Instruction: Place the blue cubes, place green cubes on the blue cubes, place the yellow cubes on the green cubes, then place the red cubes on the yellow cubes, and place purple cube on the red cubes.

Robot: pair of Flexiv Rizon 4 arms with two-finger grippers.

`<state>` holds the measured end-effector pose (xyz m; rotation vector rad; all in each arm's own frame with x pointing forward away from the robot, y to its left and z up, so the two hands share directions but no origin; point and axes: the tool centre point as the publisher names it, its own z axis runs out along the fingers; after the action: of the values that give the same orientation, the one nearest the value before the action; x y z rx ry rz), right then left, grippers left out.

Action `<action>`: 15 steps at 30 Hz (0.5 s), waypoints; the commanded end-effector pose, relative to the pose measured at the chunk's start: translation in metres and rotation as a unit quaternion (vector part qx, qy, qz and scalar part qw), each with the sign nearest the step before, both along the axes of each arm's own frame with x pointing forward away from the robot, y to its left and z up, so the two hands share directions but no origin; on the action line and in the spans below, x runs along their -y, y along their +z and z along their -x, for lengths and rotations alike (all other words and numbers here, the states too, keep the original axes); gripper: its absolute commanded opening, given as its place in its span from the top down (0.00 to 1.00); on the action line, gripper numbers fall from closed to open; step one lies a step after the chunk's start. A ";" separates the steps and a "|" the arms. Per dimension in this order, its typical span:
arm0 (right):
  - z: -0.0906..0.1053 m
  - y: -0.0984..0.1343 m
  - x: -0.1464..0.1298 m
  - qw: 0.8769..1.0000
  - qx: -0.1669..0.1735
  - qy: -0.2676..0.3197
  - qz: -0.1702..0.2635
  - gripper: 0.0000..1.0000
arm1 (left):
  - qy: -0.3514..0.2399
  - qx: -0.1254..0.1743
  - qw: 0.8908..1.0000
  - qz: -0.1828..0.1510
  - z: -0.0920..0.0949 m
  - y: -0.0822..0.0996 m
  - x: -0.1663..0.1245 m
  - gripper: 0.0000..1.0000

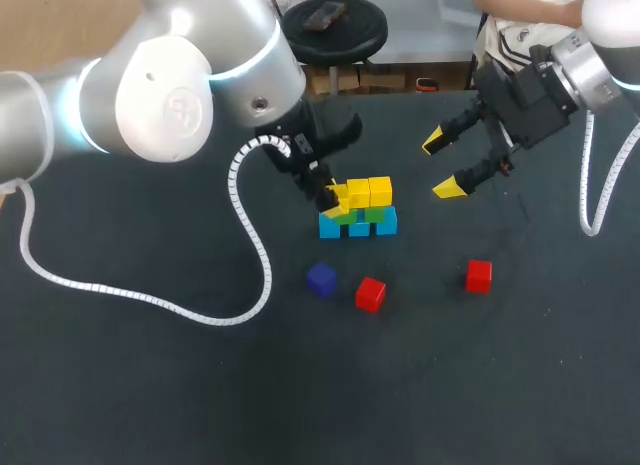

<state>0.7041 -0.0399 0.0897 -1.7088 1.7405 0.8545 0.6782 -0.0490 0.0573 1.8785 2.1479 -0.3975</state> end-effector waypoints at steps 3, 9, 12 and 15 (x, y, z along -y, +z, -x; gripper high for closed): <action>0.001 0.000 0.000 1.000 0.001 -0.001 0.000 0.00 | -0.003 -0.005 1.000 -0.001 -0.004 -0.001 0.000 1.00; 0.001 0.000 0.000 1.000 0.001 -0.001 0.000 0.00 | -0.008 -0.004 1.000 -0.001 -0.007 -0.001 0.001 1.00; 0.001 0.000 0.000 1.000 0.001 -0.001 0.000 0.00 | -0.010 -0.004 1.000 -0.001 -0.008 -0.001 0.002 1.00; 0.001 0.000 0.000 1.000 0.001 -0.001 0.000 0.00 | -0.012 -0.003 1.000 0.000 -0.009 -0.001 0.003 1.00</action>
<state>0.7041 -0.0399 0.0897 -1.7088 1.7405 0.8545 0.6829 -0.0502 0.0565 1.8969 2.1308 -0.4021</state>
